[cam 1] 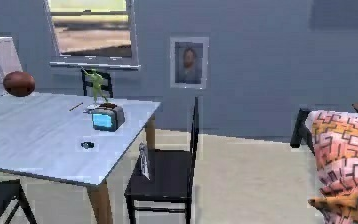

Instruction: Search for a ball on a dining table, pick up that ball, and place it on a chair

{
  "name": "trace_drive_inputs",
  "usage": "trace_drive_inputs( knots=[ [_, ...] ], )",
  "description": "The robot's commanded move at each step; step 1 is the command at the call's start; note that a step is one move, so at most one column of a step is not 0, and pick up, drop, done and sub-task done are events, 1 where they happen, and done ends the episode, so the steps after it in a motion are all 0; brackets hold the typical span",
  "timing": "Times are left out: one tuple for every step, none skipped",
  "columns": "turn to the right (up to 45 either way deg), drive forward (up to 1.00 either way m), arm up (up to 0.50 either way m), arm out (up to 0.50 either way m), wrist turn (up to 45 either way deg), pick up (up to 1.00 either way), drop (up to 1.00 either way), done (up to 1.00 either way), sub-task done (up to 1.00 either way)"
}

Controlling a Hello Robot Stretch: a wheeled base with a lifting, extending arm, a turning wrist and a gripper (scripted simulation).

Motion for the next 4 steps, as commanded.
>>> trace_drive_inputs(
  knots=[
    [-45.0, 0.0, 0.0, 0.0, 0.0, 0.0, 0.0, 0.0, 0.0],
    [-39.0, 0.0, 0.0, 0.0, 0.0, 0.0, 0.0, 0.0, 0.0],
    [0.0, 1.0, 0.0, 0.0, 0.0, 0.0, 0.0, 0.0, 0.0],
    [-3.0, 0.0, 0.0, 0.0, 0.0, 0.0, 0.0, 0.0, 0.0]
  ],
)
